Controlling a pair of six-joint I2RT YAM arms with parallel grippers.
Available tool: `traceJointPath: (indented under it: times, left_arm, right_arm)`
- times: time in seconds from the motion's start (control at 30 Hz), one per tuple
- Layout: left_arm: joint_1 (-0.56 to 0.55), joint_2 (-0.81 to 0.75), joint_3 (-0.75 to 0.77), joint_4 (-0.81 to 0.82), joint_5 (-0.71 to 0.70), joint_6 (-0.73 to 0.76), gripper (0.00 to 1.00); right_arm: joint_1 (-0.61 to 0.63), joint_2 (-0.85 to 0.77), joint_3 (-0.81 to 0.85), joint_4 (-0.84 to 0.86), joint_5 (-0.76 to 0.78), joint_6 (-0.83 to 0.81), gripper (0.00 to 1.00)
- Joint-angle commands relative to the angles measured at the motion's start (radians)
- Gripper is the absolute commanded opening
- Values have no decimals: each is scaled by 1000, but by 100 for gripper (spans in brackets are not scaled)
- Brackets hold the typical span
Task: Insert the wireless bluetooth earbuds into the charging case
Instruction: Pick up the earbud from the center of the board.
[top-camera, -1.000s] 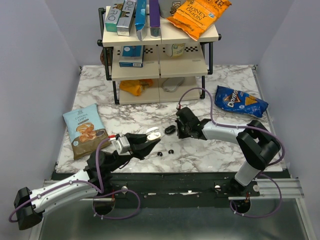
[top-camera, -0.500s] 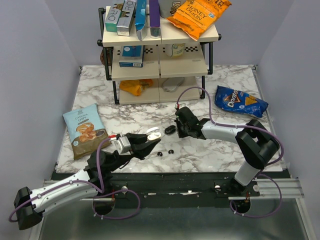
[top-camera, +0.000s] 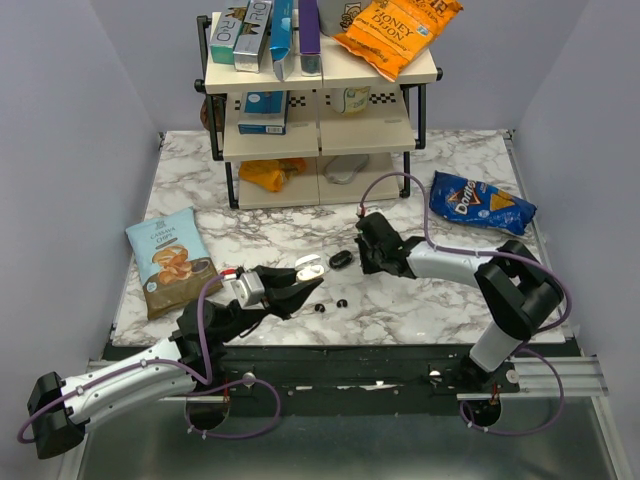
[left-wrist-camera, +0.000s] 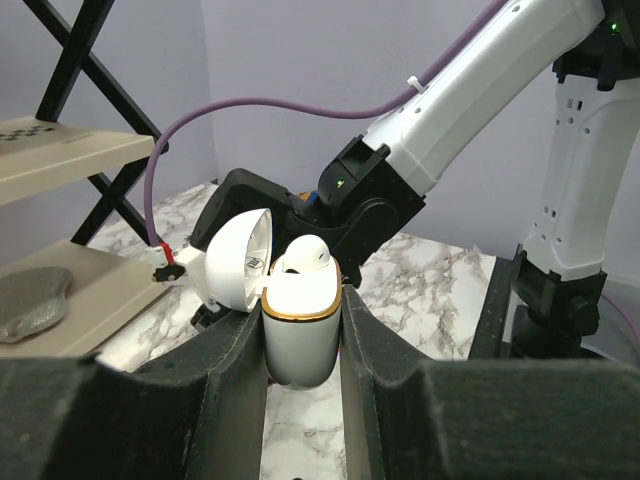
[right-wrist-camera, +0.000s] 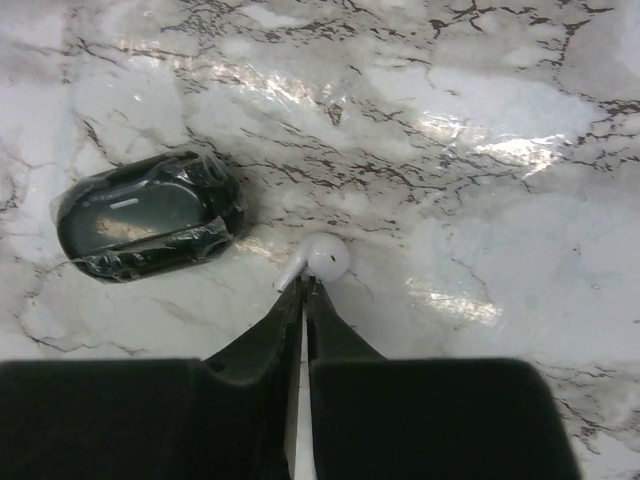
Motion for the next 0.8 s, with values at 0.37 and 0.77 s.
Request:
traceJointPath:
  times: [0.37,0.77]
  left_arm:
    - [-8,-18,1,5,11,-9,0]
    - [-14,-42,-1,-12,2,-7,0]
  right_arm:
    - [-21,-114,-34,-150,47,184,55]
    - [-74,36,140,-204,34,437,59]
